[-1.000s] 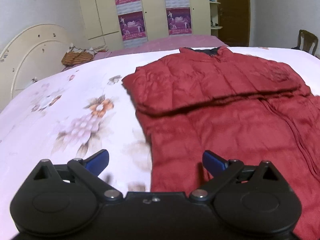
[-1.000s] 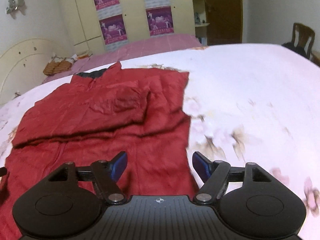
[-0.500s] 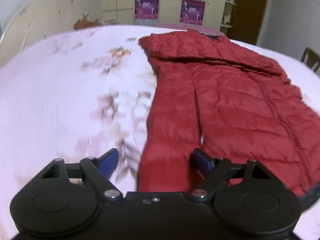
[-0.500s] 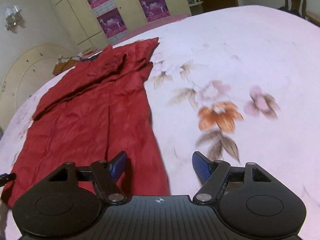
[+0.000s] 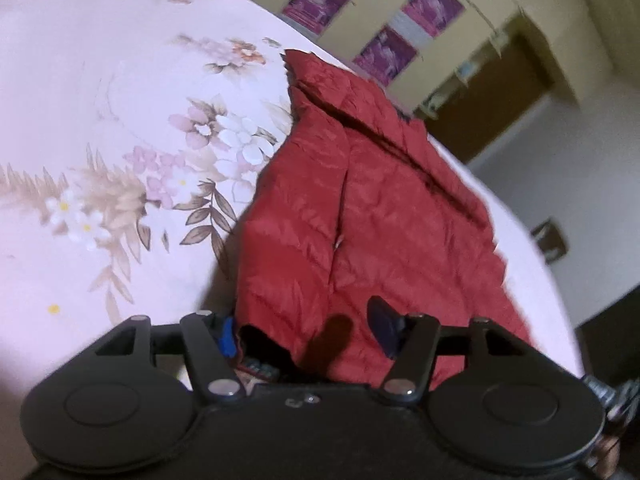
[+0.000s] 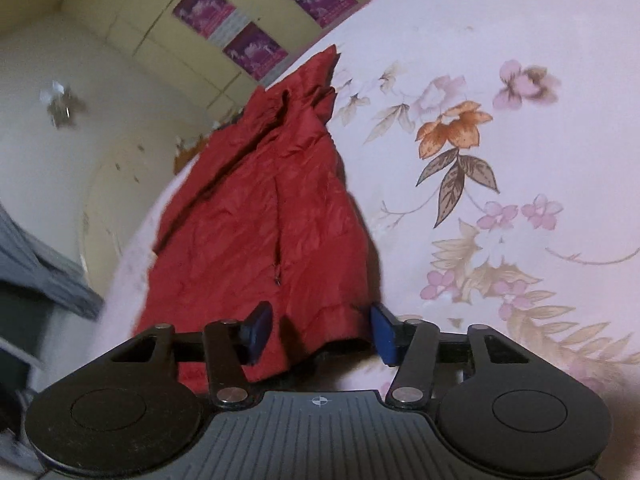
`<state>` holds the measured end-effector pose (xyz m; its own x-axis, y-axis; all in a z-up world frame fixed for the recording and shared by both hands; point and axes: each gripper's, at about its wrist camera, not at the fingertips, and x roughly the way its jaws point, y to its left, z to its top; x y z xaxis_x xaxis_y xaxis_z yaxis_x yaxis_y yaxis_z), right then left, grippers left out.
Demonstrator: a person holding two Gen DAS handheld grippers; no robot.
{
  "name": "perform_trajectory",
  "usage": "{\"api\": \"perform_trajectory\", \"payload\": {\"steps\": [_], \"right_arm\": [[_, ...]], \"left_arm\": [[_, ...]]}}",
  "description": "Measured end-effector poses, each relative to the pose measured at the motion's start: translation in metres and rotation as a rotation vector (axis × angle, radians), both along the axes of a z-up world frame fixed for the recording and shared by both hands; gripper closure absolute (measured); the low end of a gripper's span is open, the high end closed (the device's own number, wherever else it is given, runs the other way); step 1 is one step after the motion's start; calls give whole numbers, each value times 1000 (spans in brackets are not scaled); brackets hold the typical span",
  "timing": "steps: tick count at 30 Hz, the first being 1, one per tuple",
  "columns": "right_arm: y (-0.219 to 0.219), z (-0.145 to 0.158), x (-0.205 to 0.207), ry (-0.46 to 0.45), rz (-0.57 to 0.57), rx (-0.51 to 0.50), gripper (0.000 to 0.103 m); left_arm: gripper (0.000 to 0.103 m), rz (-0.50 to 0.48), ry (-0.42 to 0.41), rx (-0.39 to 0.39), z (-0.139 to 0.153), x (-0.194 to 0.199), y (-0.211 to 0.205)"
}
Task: Fold large clothes
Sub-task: 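Grasp the jacket hem with both grippers and lift it toward the collar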
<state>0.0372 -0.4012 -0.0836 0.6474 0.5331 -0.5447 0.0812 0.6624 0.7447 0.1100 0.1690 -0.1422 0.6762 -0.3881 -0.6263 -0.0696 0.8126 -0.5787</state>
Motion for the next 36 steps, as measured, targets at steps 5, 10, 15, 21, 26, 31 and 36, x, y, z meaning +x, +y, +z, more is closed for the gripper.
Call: {"api": "perform_trajectory", "payload": {"steps": [5, 10, 15, 21, 26, 31, 36], "right_arm": [[-4, -10, 13, 13, 13, 97, 81], [-2, 3, 12, -32, 41, 85, 96], [-6, 19, 26, -44, 37, 85, 96], [-6, 79, 58, -178, 25, 30, 96], [-4, 129, 105, -294, 10, 5, 96], [1, 166, 172, -302, -15, -2, 96], [0, 168, 261, -250, -45, 32, 96]], "left_arm": [[91, 4, 8, -32, -7, 14, -1], [95, 20, -61, -19, 11, 3, -1], [97, 46, -115, -40, 37, 13, -2], [96, 88, -266, -61, 93, 45, -6], [96, 84, -351, -69, 127, 101, -10], [96, 70, -374, -84, 147, 178, -15], [96, 56, -330, -65, 145, 264, -23]]}}
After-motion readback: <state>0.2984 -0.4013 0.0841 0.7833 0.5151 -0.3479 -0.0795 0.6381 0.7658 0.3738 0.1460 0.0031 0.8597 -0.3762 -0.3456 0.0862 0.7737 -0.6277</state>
